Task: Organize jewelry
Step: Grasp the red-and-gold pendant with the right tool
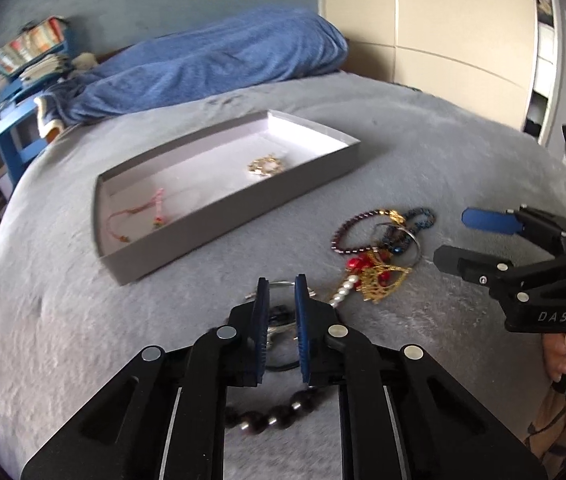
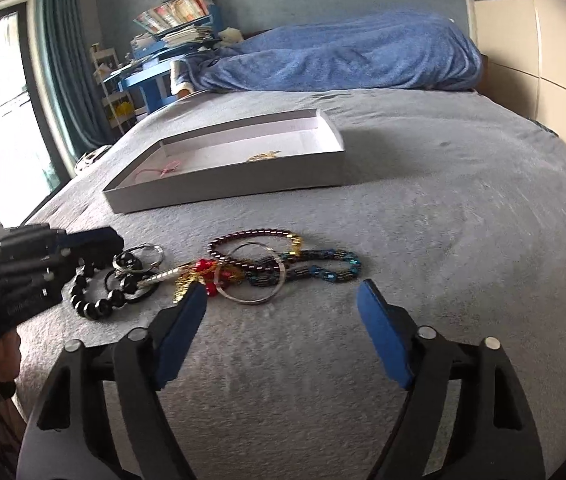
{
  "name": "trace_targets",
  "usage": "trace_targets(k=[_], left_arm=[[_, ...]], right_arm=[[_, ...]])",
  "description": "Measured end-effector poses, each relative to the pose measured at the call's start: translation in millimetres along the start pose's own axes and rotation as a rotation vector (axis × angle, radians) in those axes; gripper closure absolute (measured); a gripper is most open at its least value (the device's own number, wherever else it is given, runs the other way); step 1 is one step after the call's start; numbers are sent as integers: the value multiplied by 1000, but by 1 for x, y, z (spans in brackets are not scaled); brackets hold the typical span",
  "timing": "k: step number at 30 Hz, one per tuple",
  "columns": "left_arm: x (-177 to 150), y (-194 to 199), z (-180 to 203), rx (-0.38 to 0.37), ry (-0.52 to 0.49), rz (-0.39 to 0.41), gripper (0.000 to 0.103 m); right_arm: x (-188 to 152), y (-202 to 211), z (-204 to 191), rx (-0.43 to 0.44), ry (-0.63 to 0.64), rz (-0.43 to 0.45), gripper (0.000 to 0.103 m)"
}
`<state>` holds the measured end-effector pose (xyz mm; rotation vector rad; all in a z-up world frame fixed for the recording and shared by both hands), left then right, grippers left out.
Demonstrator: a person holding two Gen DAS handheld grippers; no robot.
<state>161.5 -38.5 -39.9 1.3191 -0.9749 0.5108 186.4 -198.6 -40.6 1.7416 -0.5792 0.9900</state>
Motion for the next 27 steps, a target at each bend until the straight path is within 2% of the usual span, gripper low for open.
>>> trace_targets(k=[2,6,8,9,10,15,16,17,20,27], left_arm=[[-2,5,-7,5,22,4,91],[-12,11,-14,2,41,-9,91],[-16,13,-16,0,47,-15,86],[-17,14,-18,8,51,-13,80],[-18,15,-19,17,56,-8,74],[-17,13,-23,7,92,-5,59],[-17,13,-22,4,93,-5,55],[-17,12,-21,1,92,-3,53],[-15,10,-14,-16,76,-3,49],[-7,-4,3,-41,11,-19,40]], right_arm=[[0,-2,-10,33,16,-9,41],[0,-11,-28,89,33,-45,44],[0,-17,-36,113,44,-65,48],[0,-19,-39,120,47,-72,50],[0,-23,-42,127,55,-83,54],[-7,-37,-53,134,92,-140,76],[-7,-37,-53,140,93,-140,87],[-8,-37,-54,144,95,-140,93],[-9,-32,-57,158,114,-122,98],[-6,-17,-47,144,88,-81,102]])
Point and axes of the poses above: each gripper's, at about its wrist camera, not at the fingertips, and y roughly against the way its jaws point, z to its right, x to its top, the point moved 7 cm from there along -y, roughly the way its jaws point, and after that the axes turned 7 degrees about z, right-handed, at the moved point
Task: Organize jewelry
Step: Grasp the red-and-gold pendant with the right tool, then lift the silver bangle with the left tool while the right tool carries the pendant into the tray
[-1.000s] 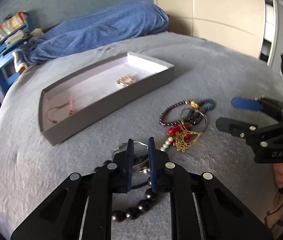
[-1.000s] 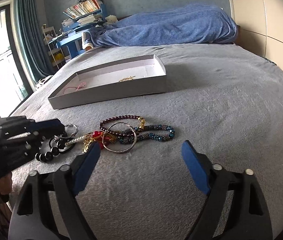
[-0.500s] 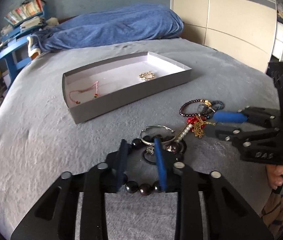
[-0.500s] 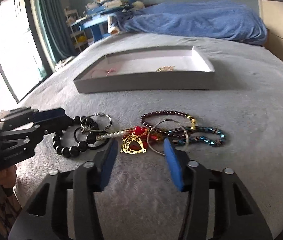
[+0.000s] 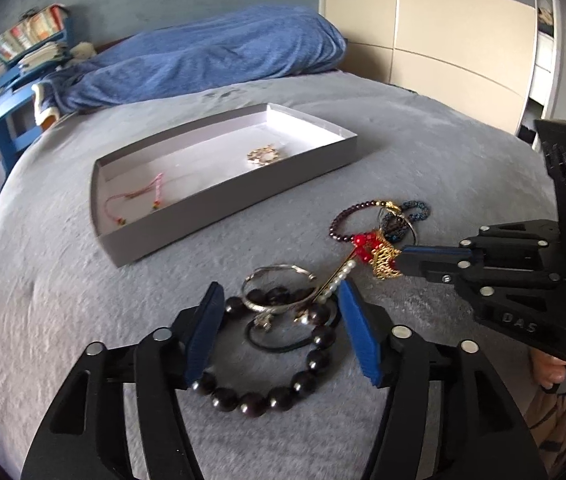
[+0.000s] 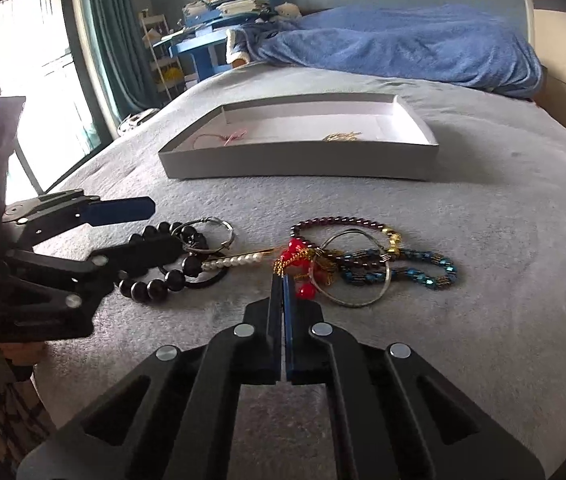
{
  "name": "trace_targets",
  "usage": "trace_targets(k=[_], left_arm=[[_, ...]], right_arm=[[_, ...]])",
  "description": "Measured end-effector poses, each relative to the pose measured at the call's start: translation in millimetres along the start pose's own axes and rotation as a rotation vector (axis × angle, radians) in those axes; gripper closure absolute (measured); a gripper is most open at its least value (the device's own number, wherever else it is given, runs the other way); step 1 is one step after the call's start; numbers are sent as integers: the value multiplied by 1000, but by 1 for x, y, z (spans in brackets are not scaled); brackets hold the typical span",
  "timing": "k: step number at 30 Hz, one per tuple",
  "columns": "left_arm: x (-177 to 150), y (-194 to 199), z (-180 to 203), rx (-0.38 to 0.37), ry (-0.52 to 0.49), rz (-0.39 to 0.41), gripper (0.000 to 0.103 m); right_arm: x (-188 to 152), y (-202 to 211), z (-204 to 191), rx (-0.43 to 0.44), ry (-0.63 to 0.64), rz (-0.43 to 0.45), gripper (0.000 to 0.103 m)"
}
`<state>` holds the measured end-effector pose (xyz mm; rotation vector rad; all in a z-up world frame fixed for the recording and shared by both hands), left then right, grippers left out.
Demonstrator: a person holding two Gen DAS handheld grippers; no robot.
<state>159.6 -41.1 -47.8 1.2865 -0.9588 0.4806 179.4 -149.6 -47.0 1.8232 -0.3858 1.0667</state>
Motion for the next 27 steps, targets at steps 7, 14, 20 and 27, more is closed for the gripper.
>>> trace_targets(k=[7,14,20,27], left_arm=[[2,-29,2,6,-52,-86,37],[-2,-40,-4,-54,-6,-137,52],[1,-26,-5,-61,16,-79,52],[9,-2,-13,-29,36,-18,52]], right_arm=[[3,15,14,-22,-44,41,102],[9,21,17,-19,-51,67,102],[13,24,17,-18,-54,83,102],[22,33,17,-19,-58,110,102]])
Point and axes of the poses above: each gripper's, at about its wrist camera, not at the fingertips, and y roughly against the way its jaws point, z to its right, x to its top, the point moved 7 cm from there along -y, roughly the way its jaws point, and after that the axes turned 7 degrees about z, right-handed, at the moved point
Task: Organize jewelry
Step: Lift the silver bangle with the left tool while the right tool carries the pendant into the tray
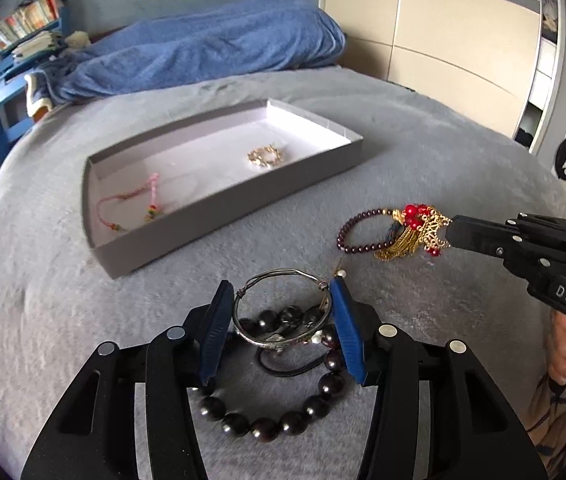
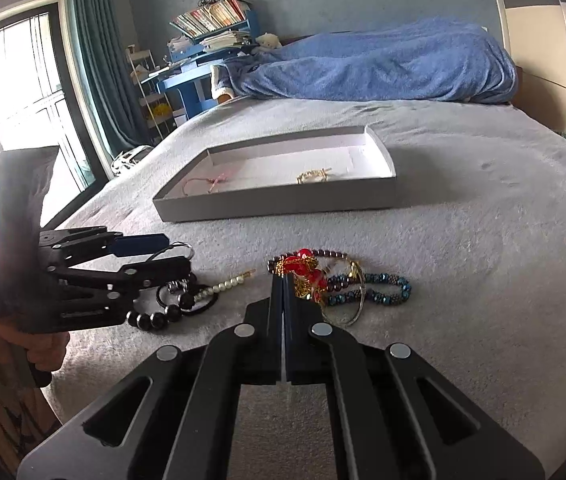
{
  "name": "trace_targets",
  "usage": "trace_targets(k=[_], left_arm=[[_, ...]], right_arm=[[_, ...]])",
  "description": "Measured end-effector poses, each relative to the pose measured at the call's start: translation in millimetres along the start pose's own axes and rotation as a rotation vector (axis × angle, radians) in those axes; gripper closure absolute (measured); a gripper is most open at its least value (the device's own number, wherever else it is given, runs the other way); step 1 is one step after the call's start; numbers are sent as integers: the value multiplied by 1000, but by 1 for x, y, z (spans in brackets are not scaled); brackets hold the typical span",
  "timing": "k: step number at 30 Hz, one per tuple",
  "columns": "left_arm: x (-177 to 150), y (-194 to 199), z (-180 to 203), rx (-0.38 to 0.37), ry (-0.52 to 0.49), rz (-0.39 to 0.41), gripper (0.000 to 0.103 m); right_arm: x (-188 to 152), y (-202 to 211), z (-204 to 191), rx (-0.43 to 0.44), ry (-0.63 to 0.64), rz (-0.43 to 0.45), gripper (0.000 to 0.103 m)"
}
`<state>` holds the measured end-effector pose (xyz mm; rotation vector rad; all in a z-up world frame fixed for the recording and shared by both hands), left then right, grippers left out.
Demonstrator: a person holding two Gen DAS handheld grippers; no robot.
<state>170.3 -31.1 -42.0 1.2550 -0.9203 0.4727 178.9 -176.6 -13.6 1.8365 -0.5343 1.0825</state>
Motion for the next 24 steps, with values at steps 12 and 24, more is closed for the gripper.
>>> trace_targets(k=[12,24], left_arm=[[22,34,-26,58,24,72,52],[38,41,-44,71,42,107,52]], right_arm=[[53,18,-4,3,43,73,102],[101,28,9,-4,60,108,102]])
Point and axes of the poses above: each gripper's, at about its wrist camera, not at the fingertips, and y roughly against the way its jaws point, z to its right, x to its top, the point moved 7 cm from there along -y, roughly the way its jaws point, and after that the axes turned 7 degrees about z, right-handed, at the moved point
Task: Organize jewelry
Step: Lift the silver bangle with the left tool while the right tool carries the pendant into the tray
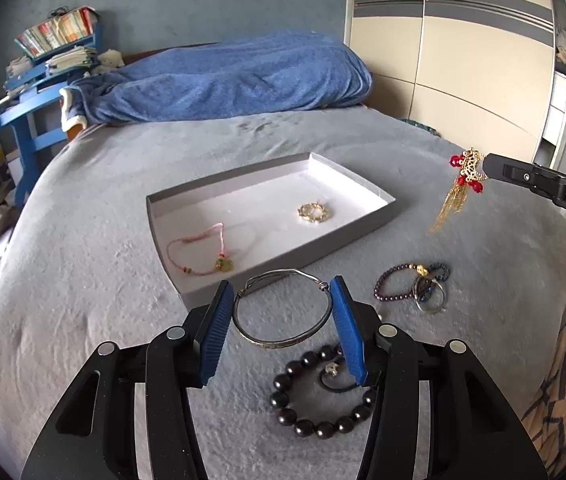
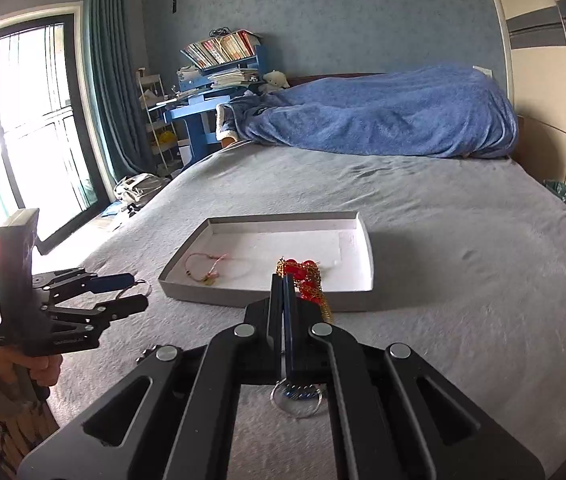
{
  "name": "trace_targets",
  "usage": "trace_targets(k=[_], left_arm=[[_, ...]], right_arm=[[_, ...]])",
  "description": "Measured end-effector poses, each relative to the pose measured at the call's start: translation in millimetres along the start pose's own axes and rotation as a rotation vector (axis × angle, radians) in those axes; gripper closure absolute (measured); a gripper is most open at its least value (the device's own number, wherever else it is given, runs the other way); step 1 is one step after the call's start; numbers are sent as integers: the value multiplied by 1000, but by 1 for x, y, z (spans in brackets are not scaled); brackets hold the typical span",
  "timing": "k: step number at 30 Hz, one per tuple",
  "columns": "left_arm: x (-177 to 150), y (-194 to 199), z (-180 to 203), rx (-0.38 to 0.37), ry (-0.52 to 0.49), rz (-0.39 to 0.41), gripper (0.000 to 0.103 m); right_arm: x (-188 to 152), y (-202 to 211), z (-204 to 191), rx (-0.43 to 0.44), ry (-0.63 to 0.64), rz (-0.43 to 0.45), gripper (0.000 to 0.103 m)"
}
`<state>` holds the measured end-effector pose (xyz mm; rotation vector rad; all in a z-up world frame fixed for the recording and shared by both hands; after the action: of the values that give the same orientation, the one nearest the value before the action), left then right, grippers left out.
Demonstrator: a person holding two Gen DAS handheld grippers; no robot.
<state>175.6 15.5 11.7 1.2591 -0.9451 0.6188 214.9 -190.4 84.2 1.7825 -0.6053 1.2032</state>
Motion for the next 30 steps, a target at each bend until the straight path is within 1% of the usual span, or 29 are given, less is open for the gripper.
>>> trace_targets(k=[4,10,16,21,25,30], left_arm=[[5,-6,-7,9,3,0,52],[13,-18,-18,23,9,-7,52],[29,-43,-25,26,18,-13,52],[42,-72,-23,17,21,-29,52],[46,-99,-19,3,32,-55,52],[41,-127,-12,-13,28,-97,52]], right_arm=[[2,-9,5,-9,2,-8,103],[8,-33,8,-2,5,-24,102],[21,-68,9,9,21,-36,103],[33,-97,12,12,23,-48,102],[24,-123,21,4,18,-94,102],[-3,-151,35,-15,-8,-170,102]])
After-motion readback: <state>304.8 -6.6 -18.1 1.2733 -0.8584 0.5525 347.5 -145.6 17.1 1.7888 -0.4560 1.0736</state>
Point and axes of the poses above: each gripper's, at about its wrist camera, not at the fingertips, and y roughly against the way its jaws point, z to its right, x to its top, the point moved 7 cm from there along -y, roughly the way its jaws point, and after that the axes turned 7 degrees about z, right-handed, at the moved point
